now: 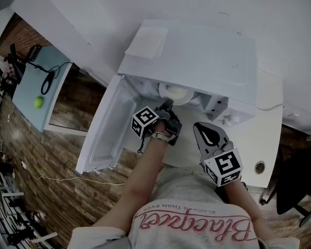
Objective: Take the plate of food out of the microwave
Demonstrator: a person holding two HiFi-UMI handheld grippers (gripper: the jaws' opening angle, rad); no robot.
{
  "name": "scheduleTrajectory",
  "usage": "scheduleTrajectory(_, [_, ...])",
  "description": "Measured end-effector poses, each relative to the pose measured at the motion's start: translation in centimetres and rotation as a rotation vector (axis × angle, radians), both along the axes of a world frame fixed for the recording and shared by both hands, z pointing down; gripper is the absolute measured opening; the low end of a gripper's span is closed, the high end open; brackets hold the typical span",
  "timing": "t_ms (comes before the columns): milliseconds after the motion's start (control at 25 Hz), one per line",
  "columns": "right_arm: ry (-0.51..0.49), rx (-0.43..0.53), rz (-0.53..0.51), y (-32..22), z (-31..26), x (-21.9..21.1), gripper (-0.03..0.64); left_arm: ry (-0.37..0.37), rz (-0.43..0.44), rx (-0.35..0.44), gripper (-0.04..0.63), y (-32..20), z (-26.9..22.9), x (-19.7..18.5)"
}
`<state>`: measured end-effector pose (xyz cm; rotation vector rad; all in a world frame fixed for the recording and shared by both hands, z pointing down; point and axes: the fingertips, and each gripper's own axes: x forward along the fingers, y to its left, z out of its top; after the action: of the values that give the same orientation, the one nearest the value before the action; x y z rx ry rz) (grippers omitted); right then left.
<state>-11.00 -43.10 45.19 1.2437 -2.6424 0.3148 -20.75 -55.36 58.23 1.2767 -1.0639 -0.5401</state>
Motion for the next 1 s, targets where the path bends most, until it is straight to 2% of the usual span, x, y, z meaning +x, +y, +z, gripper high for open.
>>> scheduleTrajectory(160, [0.003, 0.003, -0.005, 0.4, -0.1, -0.3, 0.011, 0.014, 0.005, 0.018, 0.022, 0.1, -0.5, 0.0])
scheduleTrajectory(320, [0.008, 0.002, -0.015, 0.7, 0.0, -0.6, 0.011, -0.011, 0.036, 0.053, 0.017, 0.0, -1.6, 0.2])
scheduleTrajectory(1000, [0.019, 0.002, -0.037, 3.1, -0.1, -2.2, 0.011, 0.063, 0.026, 0.081, 0.017, 2.8, -2.4, -0.6])
